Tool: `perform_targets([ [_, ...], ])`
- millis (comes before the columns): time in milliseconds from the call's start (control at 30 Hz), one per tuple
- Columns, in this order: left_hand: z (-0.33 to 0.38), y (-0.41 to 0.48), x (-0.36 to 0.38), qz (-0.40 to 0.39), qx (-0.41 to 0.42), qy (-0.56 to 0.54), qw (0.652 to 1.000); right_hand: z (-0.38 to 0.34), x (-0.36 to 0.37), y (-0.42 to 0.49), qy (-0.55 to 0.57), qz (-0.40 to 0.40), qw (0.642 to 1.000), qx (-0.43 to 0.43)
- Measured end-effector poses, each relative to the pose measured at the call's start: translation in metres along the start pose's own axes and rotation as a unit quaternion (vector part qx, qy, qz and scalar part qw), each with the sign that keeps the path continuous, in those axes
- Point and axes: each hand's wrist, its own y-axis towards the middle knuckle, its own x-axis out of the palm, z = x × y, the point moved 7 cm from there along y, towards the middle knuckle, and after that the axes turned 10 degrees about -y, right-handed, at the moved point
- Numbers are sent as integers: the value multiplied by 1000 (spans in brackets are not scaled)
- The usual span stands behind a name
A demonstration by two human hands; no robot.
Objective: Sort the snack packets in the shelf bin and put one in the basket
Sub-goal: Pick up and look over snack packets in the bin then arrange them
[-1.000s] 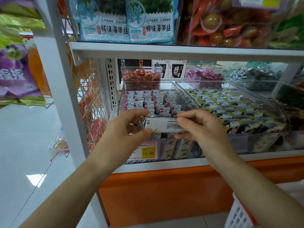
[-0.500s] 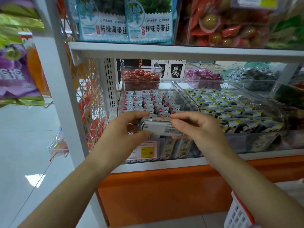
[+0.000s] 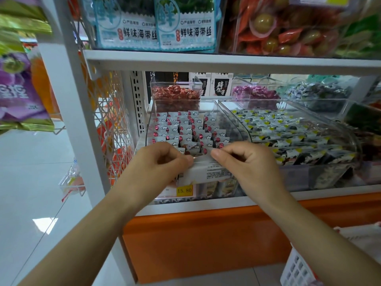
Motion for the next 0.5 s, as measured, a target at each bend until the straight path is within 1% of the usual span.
perform_targets([
  [200,9,1,-8,34,49,87,994,-2,5,-1,15,-9,1000,2],
  [300,8,1,-7,37,50,95,994,1,6,-1,14,-8,1000,15],
  [333,7,0,-7,31,45,85,995,2,6,0,14,-3,1000,22],
  [400,4,-1,1,-12,30,74,997,8,4,0,15,15,999,42],
  [467,1,-3,8,-51,31,108,992,14,2,-1,26,34,997,65],
  [500,2,-3,8,-46,42,126,990,18,2,-1,58,35,994,82],
])
